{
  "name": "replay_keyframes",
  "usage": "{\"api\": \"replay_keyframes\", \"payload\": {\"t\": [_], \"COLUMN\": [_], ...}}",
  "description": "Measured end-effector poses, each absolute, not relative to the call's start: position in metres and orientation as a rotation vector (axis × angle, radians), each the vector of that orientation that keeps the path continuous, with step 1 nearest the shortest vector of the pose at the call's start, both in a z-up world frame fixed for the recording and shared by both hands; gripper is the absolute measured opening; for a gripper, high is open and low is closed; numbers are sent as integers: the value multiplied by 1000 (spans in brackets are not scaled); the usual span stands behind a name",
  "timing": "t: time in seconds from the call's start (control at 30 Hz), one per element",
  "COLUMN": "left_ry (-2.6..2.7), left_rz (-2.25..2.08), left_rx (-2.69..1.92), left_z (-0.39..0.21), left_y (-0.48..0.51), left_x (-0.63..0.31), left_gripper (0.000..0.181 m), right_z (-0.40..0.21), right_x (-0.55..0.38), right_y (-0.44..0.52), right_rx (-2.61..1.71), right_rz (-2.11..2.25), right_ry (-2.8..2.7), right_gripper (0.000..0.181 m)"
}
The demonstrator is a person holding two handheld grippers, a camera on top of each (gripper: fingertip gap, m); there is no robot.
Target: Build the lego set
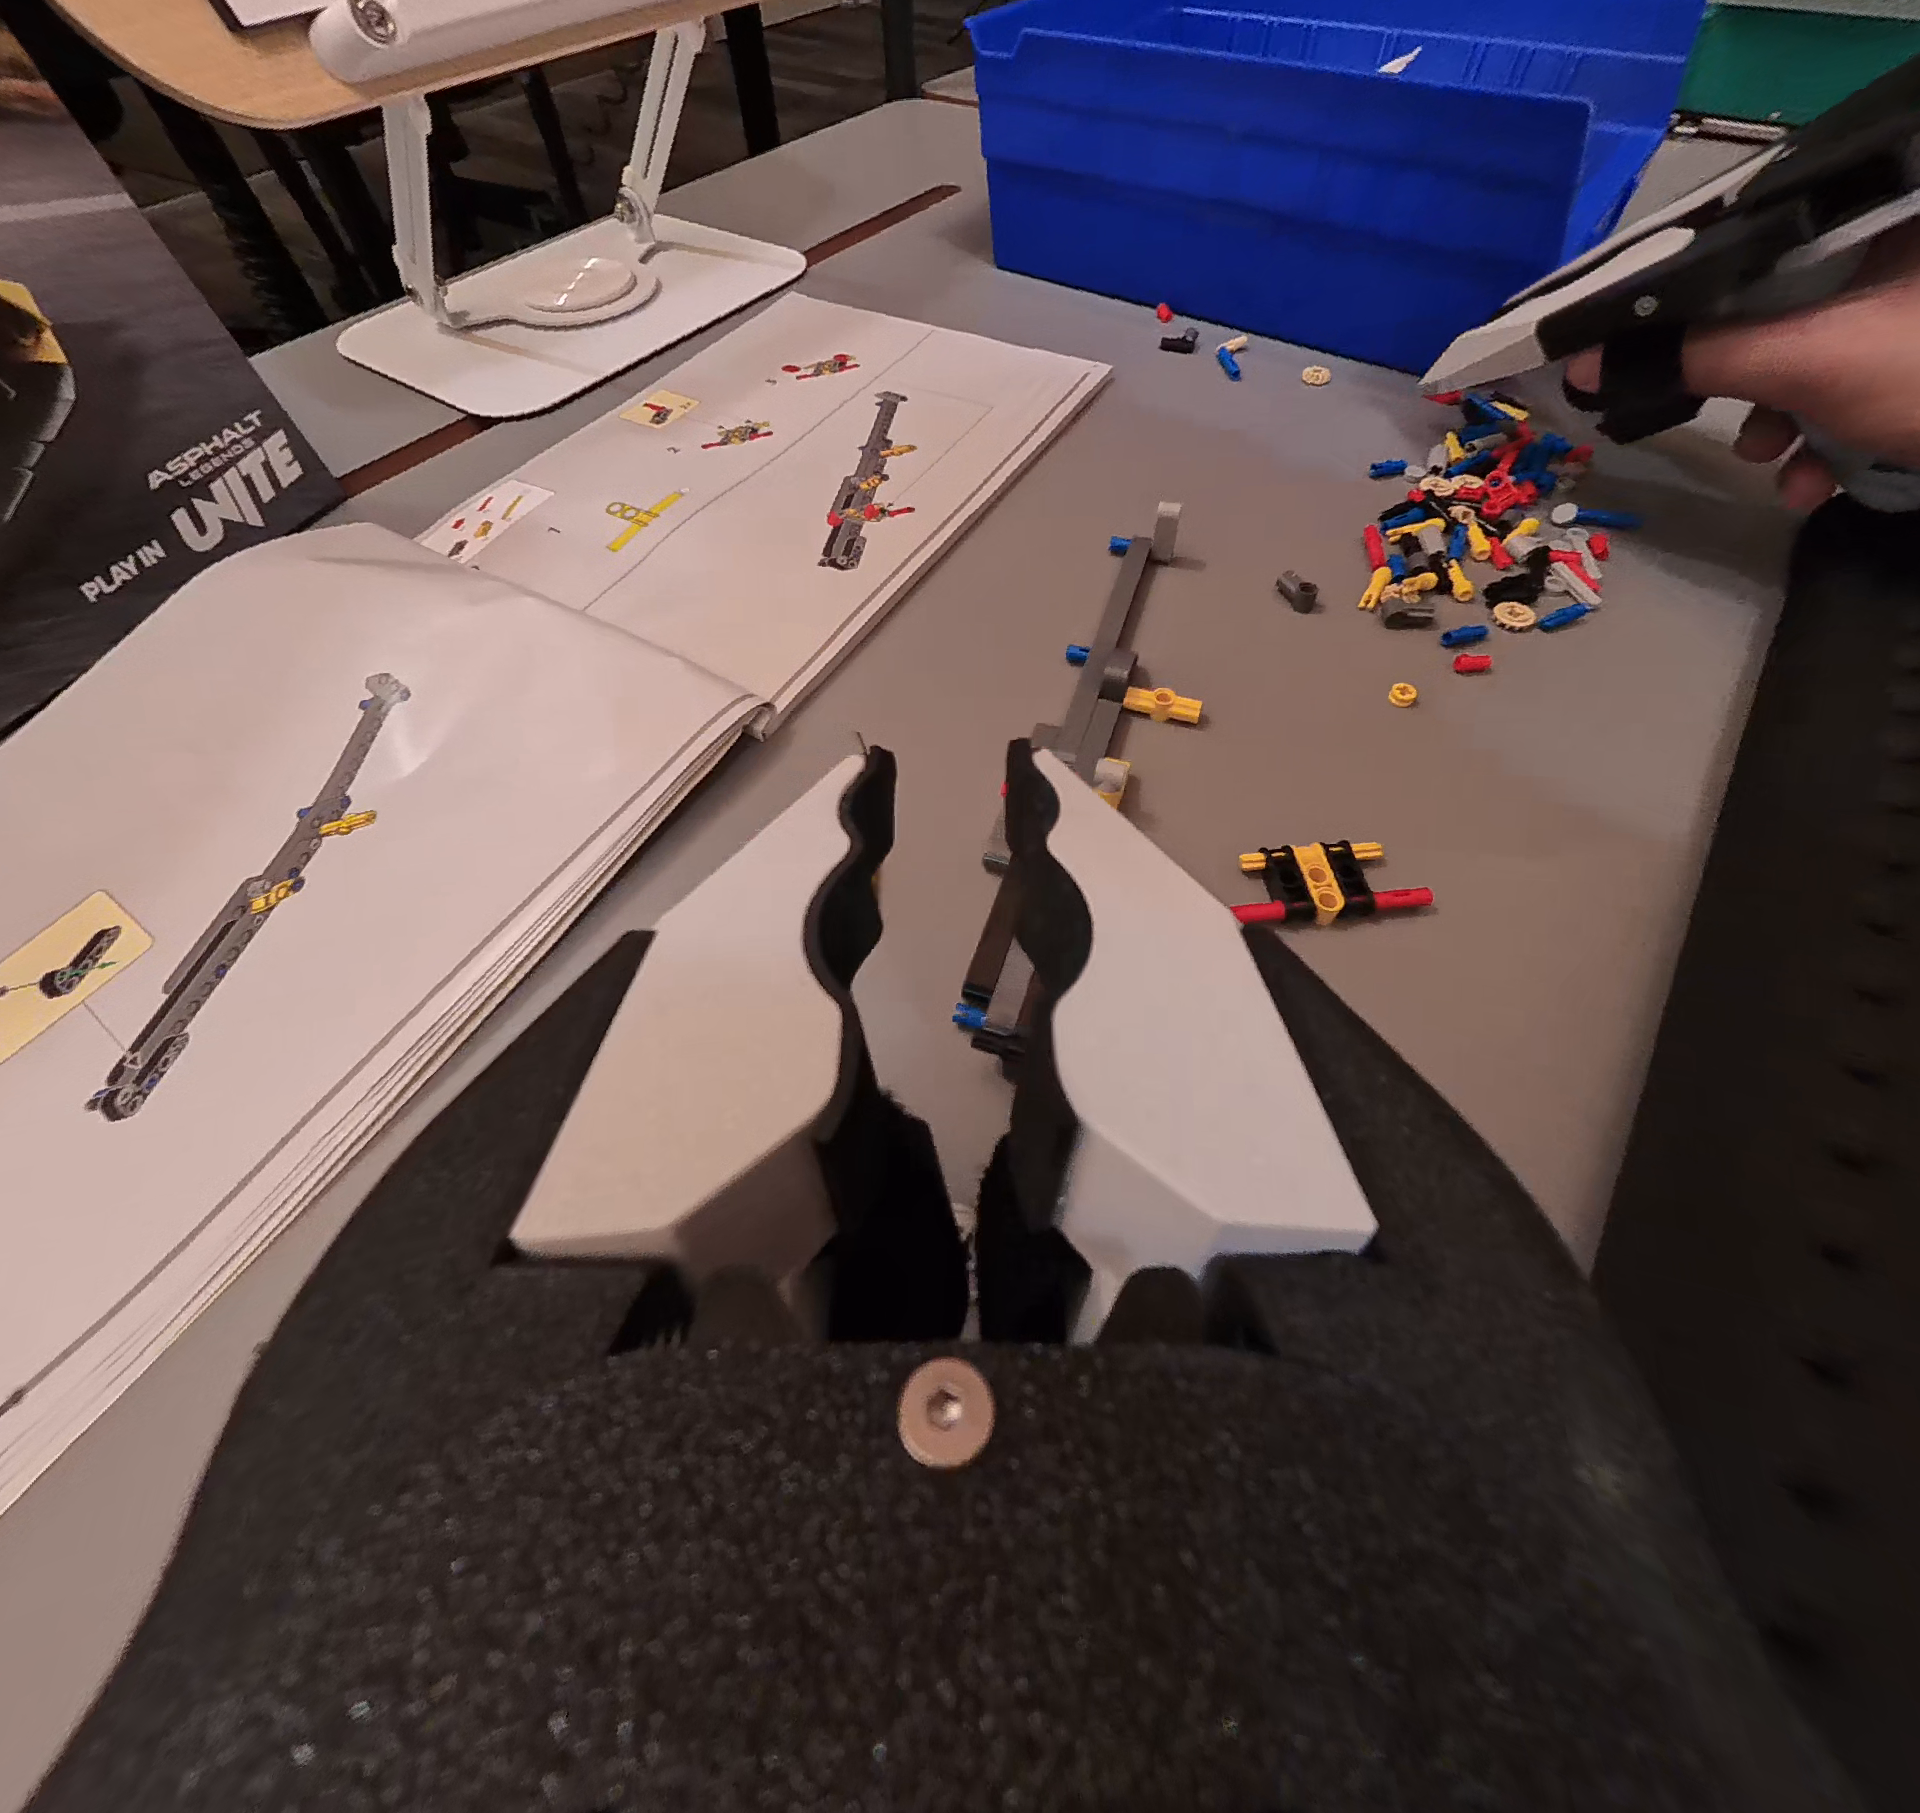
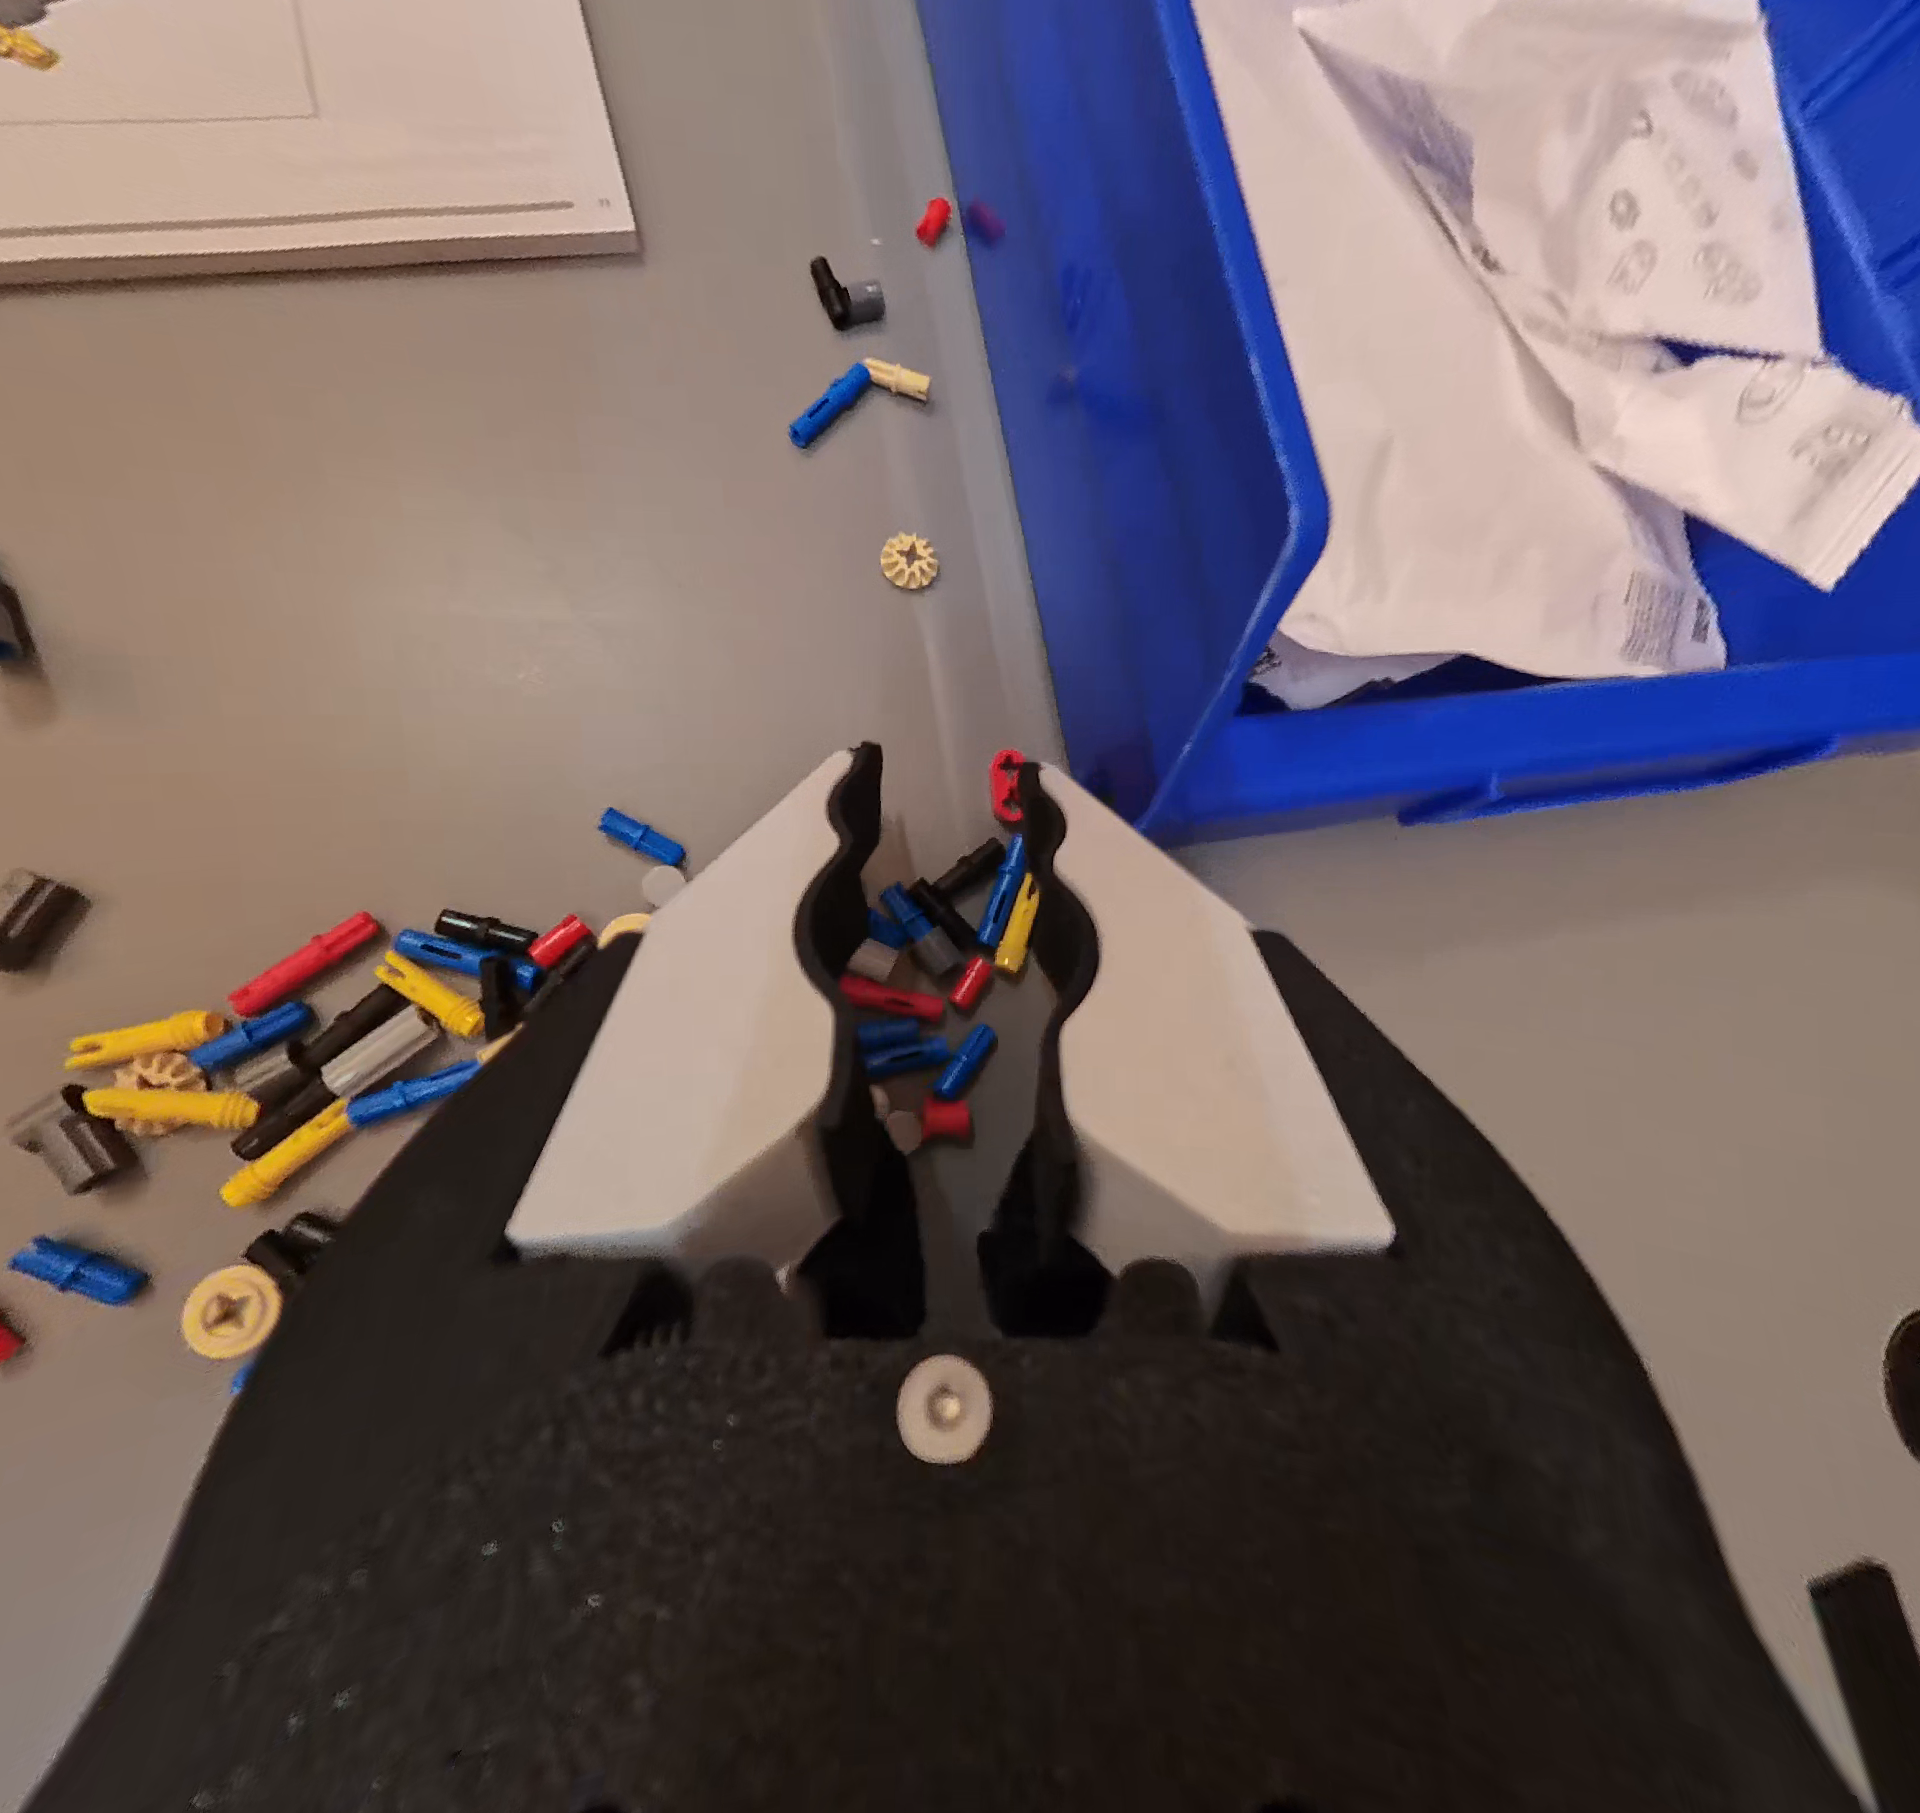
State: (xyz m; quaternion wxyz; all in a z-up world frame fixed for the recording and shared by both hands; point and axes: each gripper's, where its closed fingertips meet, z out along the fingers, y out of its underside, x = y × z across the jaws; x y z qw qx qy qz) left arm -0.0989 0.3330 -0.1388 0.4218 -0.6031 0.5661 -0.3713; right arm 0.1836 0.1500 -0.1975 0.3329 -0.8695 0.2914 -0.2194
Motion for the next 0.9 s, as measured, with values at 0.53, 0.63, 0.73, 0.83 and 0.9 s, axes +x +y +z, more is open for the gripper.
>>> {"api": "replay_keyframes", "payload": {"t": [0.53, 0.63, 0.73, 0.83, 0.9], "left_ry": [1363, 1343, 1339, 1349, 1353], "left_rz": [-1324, -1308, -1296, -1293, -1287], "left_rx": [-1557, -1556, -1556, -1554, -1552], "left_z": [-123, -121, -121, -122, -123], "left_y": [306, 312, 314, 312, 311], "left_x": [-96, -97, -98, -97, -97], "left_gripper": [20, 20, 20, 20, 20], "right_z": [-210, -211, -211, -211, -206], "right_x": [192, 192, 184, 176, 174], "right_y": [148, 149, 158, 166, 171], "right_rx": [-2293, -2287, -2296, -2309, -2273], "right_rz": [-651, -623, -575, -537, -517], "right_ry": [930, 936, 895, 854, 850], "right_gripper": [23, 22, 22, 26, 26]}}
